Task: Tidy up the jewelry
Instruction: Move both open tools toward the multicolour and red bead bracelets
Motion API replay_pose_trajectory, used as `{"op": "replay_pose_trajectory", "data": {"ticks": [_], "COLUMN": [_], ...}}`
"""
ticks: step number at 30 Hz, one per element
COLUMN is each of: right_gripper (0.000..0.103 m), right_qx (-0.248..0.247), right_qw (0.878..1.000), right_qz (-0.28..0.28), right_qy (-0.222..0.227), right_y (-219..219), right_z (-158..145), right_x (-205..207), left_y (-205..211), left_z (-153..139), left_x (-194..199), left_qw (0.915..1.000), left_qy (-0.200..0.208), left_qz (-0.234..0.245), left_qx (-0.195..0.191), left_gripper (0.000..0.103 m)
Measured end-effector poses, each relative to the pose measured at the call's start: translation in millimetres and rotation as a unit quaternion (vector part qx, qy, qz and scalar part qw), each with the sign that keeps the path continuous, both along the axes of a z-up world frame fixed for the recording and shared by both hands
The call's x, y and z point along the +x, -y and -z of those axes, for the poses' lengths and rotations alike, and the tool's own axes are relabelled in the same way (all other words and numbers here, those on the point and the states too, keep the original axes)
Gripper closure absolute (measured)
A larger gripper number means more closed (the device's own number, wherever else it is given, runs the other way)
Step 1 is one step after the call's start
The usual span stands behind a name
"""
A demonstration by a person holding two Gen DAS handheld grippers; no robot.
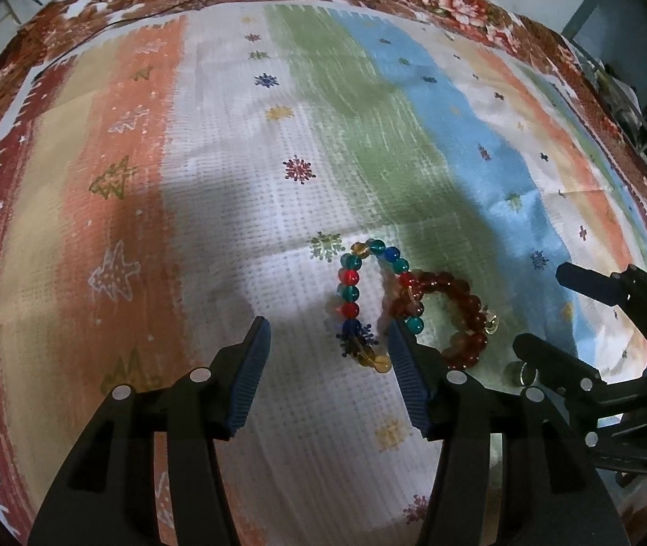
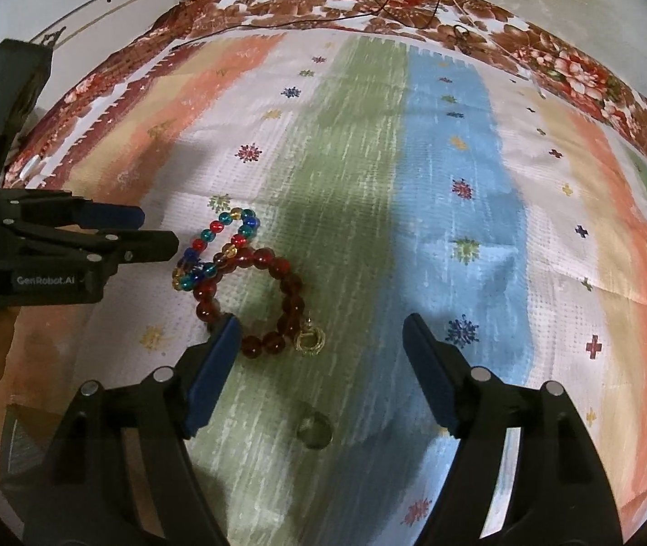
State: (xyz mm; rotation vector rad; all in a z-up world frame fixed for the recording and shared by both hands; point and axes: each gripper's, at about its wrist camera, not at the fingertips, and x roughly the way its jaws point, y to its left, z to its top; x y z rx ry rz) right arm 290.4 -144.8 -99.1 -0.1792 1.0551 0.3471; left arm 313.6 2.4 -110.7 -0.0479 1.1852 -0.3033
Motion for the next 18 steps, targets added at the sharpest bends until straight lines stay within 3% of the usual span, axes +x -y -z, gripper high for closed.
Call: {"op": "replay_pose_trajectory", "data": {"ticks": [13,15,18], "right_gripper": [0.03,0.034,0.047], "right_qx": [-0.021,-0.019,-0.024], "right_qw": [1.0,1.0,0.999], "right_qz": [-0.02,-0.016,-0.023], "right_qy": [-0.006,-0.014,-0.023], "right_y": [-20,-19,-21], "right_z": [20,24,32], "right_x": [12,14,14], "left_y": [7,8,6], "left_z": [19,20,21], "left_x": [7,6,6], "left_qw": [0.9992,0.9991,0.999], "left_qy": [-0.013,-0.012,-0.012], "left_qz": [0.028,0.031,0.033], "left_qx": [0.025,0.028,0.028], "left_gripper": [0.051,0.051,0.052]}}
